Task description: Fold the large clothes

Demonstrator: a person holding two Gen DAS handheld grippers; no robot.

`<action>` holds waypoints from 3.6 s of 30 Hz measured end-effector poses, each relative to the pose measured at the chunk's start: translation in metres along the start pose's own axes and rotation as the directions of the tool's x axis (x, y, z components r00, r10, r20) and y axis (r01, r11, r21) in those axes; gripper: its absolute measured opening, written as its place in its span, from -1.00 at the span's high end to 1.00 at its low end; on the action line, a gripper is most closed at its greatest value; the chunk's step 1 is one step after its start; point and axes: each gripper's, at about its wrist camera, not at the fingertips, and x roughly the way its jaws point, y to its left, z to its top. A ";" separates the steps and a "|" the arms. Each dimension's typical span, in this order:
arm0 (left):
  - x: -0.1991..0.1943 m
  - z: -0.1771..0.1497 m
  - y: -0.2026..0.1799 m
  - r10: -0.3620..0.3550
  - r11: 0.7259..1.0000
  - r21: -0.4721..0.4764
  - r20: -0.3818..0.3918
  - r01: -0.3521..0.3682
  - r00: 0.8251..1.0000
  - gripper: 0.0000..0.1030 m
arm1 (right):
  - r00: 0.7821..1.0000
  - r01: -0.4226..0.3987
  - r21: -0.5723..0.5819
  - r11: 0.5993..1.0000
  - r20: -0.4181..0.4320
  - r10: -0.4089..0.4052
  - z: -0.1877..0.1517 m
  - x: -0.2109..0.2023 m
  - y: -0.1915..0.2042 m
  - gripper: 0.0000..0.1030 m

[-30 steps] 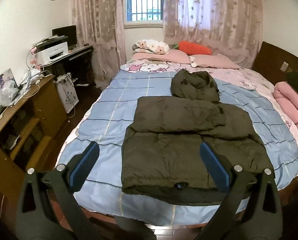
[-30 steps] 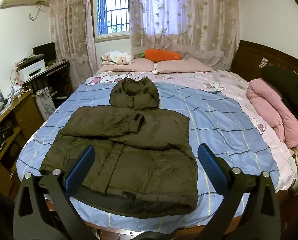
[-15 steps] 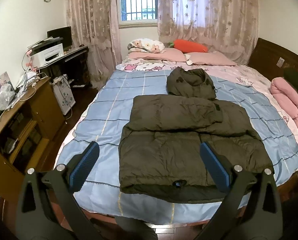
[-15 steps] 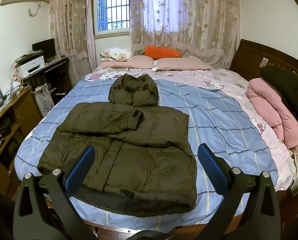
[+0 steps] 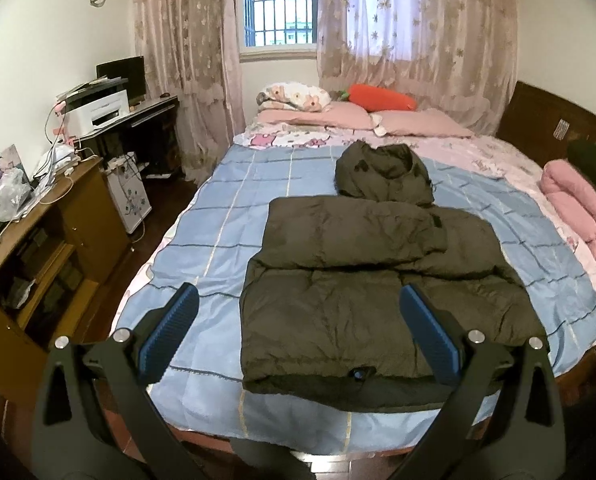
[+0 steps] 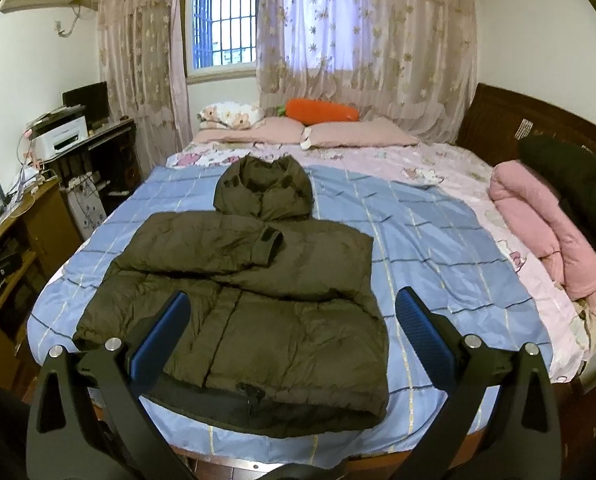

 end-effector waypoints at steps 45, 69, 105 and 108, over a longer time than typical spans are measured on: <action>0.193 0.139 -0.042 -0.233 0.972 -0.040 -0.032 0.231 0.972 -0.96 | 0.939 -0.025 -0.046 0.999 -0.343 0.008 0.236 0.353 0.022 -0.97; 0.317 0.089 -0.020 -0.253 0.967 -0.048 -0.158 0.248 0.954 -0.96 | 0.830 0.153 -0.129 0.980 -0.521 -0.198 0.270 0.674 0.023 -0.75; 0.319 0.086 0.008 -0.198 0.978 -0.090 -0.150 0.186 0.969 -0.96 | 0.945 0.090 -0.189 0.978 -0.293 -0.144 0.262 0.526 0.029 0.86; 0.310 0.090 0.013 -0.188 0.980 -0.088 -0.131 0.177 0.974 -0.96 | 0.958 0.073 -0.189 0.979 -0.260 -0.121 0.250 0.494 0.027 0.86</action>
